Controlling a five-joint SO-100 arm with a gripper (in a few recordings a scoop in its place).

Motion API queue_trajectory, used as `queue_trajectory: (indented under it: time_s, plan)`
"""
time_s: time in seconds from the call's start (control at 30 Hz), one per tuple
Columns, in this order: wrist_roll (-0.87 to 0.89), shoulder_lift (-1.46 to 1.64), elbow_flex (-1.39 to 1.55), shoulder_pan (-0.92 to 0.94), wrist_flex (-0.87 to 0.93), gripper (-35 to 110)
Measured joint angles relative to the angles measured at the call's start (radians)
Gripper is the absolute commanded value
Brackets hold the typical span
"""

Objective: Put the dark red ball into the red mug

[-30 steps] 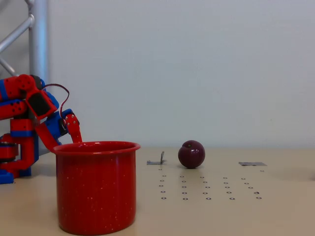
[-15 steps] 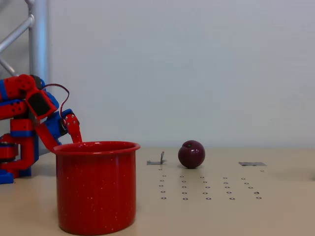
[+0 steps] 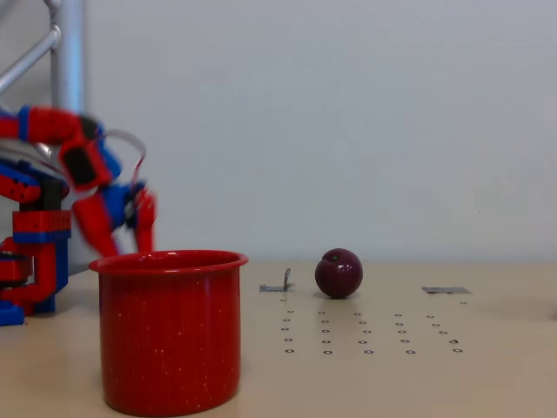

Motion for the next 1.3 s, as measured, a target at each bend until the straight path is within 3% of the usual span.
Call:
queue_trajectory:
  time_s: [0.3,0.4,0.5,0.63,0.93,1.3]
  plan:
    - [-0.52,-0.25,-0.36,0.084,-0.002,2]
    - [-0.672,-0.299,-0.413,0.14,-0.038,13]
    - [-0.824,-0.322,-0.431,0.198,-0.092,33]
    - [-1.005,-0.324,-0.433,0.252,-0.143,37]
    - [-1.114,-0.448,-0.437,0.27,-0.331,45]
    - [-1.147,-0.847,-0.77,0.008,-0.353,47]
